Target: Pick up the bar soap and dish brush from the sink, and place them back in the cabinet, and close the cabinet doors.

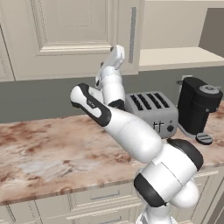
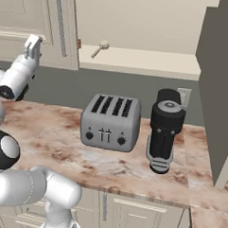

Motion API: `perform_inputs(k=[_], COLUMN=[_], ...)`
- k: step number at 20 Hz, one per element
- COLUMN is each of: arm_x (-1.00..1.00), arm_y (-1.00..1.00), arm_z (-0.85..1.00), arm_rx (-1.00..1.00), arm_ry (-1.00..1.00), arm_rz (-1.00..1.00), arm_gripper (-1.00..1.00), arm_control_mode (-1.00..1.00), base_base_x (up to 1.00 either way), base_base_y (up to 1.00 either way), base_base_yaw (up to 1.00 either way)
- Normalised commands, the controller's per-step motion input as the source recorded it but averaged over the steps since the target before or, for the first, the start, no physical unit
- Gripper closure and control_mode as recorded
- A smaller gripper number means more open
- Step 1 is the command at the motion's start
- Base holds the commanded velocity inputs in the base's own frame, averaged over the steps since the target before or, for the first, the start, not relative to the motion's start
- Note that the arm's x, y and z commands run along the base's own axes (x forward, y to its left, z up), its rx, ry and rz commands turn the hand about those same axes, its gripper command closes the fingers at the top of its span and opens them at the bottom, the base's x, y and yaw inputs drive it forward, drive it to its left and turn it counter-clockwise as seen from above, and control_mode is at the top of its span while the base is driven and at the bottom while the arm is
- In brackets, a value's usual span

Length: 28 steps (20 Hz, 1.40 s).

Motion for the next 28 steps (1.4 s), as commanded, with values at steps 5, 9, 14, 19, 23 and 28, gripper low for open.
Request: perform_inputs(k=[5, 9, 14, 19, 23, 28], arm_x=[0.32, 0.3, 0.27, 0.04, -0.12, -0.32], arm_y=[0.0, 0.0, 0.0, -0.01, -0.01, 0.0], arm_z=[0.0, 0.0, 0.0, 0.0, 0.0, 0.0], arm_rx=[0.0, 0.0, 0.0, 0.0, 0.0, 0.0], arm_ry=[0.02, 0.01, 0.01, 0.0, 0.0, 0.0], arm_rz=[0.0, 0.0, 0.0, 0.0, 0.0, 0.0], arm_gripper=[-1.0, -1.0, -1.0, -1.0, -1.0, -1.0], arm_control_mode=[-1.0, -1.0, -1.0, -1.0, -1.0, -1.0], base_base_x=[0.0, 0.0, 0.0, 0.0, 0.0, 0.0], base_base_y=[0.0, 0.0, 0.0, 0.0, 0.0, 0.0], base_base_yaw=[0.0, 0.0, 0.0, 0.0, 0.0, 0.0])
